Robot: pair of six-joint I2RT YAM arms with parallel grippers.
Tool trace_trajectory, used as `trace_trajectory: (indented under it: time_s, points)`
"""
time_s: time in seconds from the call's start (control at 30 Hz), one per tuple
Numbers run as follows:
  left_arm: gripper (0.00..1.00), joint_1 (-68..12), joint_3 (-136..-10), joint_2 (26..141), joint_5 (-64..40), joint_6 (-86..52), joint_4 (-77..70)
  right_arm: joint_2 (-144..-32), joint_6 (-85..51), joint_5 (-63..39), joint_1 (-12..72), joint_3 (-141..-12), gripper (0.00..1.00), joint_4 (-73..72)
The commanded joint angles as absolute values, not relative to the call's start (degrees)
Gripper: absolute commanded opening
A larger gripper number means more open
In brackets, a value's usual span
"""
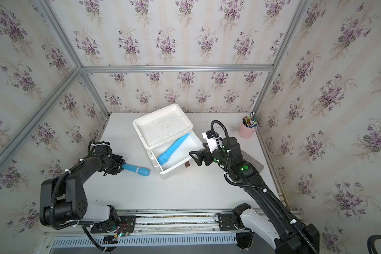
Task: Take the microphone out of the drawer
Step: Adjust the microphone at the center of the board.
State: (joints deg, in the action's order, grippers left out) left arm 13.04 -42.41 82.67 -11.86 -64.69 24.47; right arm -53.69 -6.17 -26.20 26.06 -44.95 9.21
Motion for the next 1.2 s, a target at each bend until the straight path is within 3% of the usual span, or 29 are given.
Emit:
trace_trajectory:
  time_s: [0.0, 0.07, 0.17, 0.27, 0.57, 1.17]
  points:
    - [0.38, 13.0, -42.0, 82.9, -12.6, -67.4, 21.5, -53.3, -5.9, -25.8, 26.2, -44.8, 1.00, 9.3]
    - [0.62, 13.1, -41.4, 82.8, -12.6, -66.4, 21.6, -53.3, -5.9, -25.7, 26.1, -44.8, 1.00, 9.4]
    - [0.86, 13.1, -41.0, 83.5, -13.5, -65.0, 22.0, -53.5, -6.0, -26.1, 26.1, -44.9, 1.00, 9.3]
    - [0.99, 12.8, -41.2, 84.4, -15.4, -62.8, 22.2, -53.7, -6.2, -26.4, 26.1, -44.9, 1.00, 9.2]
    - [0.99, 9.5, -44.9, 87.7, -20.9, -52.8, 28.2, -54.8, -6.2, -27.4, 26.1, -45.4, 1.00, 9.1]
    - [0.99, 5.6, -45.8, 77.1, -18.4, -50.0, 34.7, -55.8, -6.2, -28.6, 26.1, -46.4, 1.00, 8.4]
